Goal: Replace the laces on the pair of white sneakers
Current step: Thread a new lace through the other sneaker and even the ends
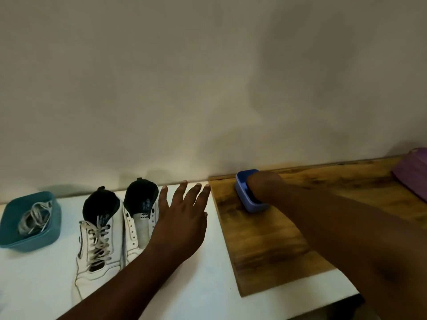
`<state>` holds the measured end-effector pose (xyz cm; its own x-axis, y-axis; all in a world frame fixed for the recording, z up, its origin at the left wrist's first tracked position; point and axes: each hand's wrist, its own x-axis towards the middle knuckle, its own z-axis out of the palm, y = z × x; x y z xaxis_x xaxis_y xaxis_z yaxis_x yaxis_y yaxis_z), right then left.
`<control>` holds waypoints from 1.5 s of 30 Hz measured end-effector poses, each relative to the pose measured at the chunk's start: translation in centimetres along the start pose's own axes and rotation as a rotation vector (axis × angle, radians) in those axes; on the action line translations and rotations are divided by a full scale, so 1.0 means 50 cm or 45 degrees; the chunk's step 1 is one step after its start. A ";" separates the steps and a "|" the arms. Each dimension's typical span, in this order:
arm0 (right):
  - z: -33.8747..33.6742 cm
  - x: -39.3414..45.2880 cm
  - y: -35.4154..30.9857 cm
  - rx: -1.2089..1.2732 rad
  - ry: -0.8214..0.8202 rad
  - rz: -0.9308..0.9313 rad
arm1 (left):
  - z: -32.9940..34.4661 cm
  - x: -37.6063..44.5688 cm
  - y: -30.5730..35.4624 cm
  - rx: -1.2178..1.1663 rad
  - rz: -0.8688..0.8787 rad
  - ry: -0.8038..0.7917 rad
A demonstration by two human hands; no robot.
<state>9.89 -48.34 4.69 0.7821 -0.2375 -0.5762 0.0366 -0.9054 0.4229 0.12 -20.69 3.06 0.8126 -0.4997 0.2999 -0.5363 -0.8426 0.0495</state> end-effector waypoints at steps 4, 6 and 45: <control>-0.002 -0.033 0.001 0.024 0.174 0.013 | -0.016 -0.001 -0.022 -0.021 -0.023 0.064; -0.012 -0.086 0.011 0.104 0.497 0.016 | -0.035 -0.006 -0.029 -0.078 -0.046 0.120; -0.197 -0.591 -0.326 1.567 1.351 -0.425 | -0.304 -0.209 -0.126 -1.675 -0.458 0.342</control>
<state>-7.69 -23.10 21.74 0.9086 -0.1258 0.3982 0.2009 -0.7043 -0.6809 -8.47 -7.08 14.10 0.9626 -0.1183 0.2436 -0.2491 -0.0340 0.9679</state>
